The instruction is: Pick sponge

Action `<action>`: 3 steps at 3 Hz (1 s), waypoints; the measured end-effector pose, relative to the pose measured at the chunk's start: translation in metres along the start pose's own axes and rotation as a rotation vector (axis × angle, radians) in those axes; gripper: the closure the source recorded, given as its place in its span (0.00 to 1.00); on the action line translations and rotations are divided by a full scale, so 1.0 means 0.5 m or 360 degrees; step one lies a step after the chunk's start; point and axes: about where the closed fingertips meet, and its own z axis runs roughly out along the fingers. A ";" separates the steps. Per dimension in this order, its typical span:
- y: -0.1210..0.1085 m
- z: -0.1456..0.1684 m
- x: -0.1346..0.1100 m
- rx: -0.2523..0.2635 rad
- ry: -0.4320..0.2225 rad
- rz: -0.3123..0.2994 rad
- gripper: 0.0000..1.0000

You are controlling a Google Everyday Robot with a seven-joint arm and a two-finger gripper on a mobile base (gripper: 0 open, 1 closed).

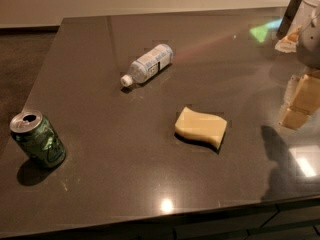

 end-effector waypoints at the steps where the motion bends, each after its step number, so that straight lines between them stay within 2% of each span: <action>1: 0.000 0.000 0.000 0.0000 0.0000 0.0000 0.00; 2: -0.004 -0.002 -0.018 -0.0013 -0.0016 -0.0019 0.00; 3: -0.007 0.018 -0.070 -0.0054 -0.0051 -0.0057 0.00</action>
Offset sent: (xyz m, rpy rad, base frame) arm 0.0083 0.0175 0.0023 0.0180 0.0341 0.0392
